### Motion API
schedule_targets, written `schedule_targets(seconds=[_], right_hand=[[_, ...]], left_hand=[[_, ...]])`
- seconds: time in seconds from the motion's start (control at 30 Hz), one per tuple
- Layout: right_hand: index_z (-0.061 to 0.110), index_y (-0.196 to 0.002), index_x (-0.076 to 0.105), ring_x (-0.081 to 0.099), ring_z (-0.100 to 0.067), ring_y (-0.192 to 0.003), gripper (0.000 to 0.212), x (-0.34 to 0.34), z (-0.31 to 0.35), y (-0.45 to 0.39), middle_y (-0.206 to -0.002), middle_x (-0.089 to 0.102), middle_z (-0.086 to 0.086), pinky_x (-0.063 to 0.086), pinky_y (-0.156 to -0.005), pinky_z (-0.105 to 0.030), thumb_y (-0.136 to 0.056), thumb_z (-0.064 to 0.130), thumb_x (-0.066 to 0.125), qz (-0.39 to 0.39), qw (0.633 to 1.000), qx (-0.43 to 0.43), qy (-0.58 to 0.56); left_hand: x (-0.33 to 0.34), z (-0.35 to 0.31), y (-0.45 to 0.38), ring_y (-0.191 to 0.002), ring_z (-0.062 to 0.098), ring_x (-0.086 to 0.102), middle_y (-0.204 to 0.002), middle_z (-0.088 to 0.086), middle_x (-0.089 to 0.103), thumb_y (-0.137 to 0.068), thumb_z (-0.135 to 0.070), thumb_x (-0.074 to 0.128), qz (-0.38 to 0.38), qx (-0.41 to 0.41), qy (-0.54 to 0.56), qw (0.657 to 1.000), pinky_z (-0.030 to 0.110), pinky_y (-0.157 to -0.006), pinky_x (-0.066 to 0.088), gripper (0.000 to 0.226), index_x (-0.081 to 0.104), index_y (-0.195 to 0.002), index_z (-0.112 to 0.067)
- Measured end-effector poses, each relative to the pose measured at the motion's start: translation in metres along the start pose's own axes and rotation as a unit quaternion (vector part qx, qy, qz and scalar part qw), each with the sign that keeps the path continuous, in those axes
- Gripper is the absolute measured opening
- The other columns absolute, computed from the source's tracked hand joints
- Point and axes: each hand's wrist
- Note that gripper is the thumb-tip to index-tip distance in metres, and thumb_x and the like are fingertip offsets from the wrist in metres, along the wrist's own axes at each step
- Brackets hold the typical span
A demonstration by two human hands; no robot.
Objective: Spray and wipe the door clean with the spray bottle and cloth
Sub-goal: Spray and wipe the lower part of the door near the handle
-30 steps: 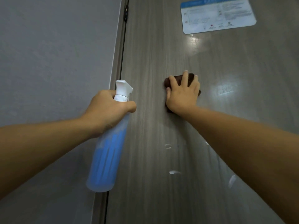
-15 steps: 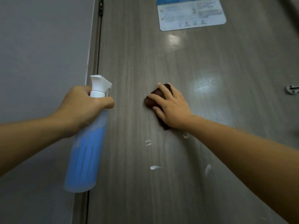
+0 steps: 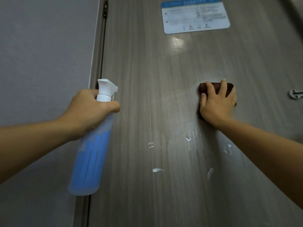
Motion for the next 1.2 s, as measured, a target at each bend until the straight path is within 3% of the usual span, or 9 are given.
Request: schedule_targets(seconds=[0.33, 0.67, 0.97, 1.2], right_hand=[[0.036, -0.153, 0.032, 0.009, -0.054, -0.150, 0.052, 0.011, 0.058, 0.008, -0.170, 0.009, -0.015, 0.013, -0.122, -0.064, -0.104, 0.049, 0.039, 0.032, 0.993, -0.113, 0.000], [0.038, -0.155, 0.029, 0.001, -0.052, -0.152, 0.053, 0.031, 0.148, 0.029, -0.171, 0.005, -0.012, 0.005, -0.123, -0.063, -0.105, 0.052, 0.038, 0.102, 0.945, -0.310, 0.004], [0.038, -0.155, 0.036, 0.007, -0.048, -0.153, 0.051, 0.043, 0.204, 0.068, -0.171, 0.012, -0.011, 0.009, -0.125, -0.059, -0.105, 0.051, 0.042, 0.131, 0.869, -0.476, 0.011], [0.041, -0.151, 0.044, 0.018, -0.042, -0.152, 0.048, 0.038, 0.188, 0.094, -0.167, 0.023, -0.005, 0.019, -0.123, -0.053, -0.105, 0.051, 0.044, 0.183, 0.734, -0.654, 0.034]], left_hand=[[-0.001, 0.010, 0.001, -0.066, 0.025, 0.065, -0.082, 0.022, 0.070, -0.051, -0.044, 0.072, 0.004, 0.008, -0.014, 1.000, 0.041, -0.062, 0.051, 0.056, 0.070, -0.088, -0.003], [-0.005, 0.025, 0.008, -0.062, 0.030, 0.064, -0.070, 0.019, 0.069, -0.056, -0.041, 0.071, -0.037, -0.007, -0.071, 0.997, 0.044, -0.058, 0.053, 0.043, 0.066, -0.076, -0.004], [-0.003, 0.026, 0.020, -0.056, 0.023, 0.047, -0.061, 0.007, 0.055, -0.056, -0.045, 0.066, -0.100, -0.031, -0.112, 0.988, 0.034, -0.055, 0.039, 0.047, 0.061, -0.074, -0.002], [-0.013, 0.025, 0.018, -0.055, 0.022, 0.048, -0.061, 0.007, 0.056, -0.059, -0.042, 0.066, -0.107, -0.042, -0.114, 0.987, 0.034, -0.053, 0.040, 0.048, 0.063, -0.078, 0.002]])
Point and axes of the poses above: each hand's wrist, its own y-axis away from the middle knuckle, its own x-axis out of the palm, z = x × y
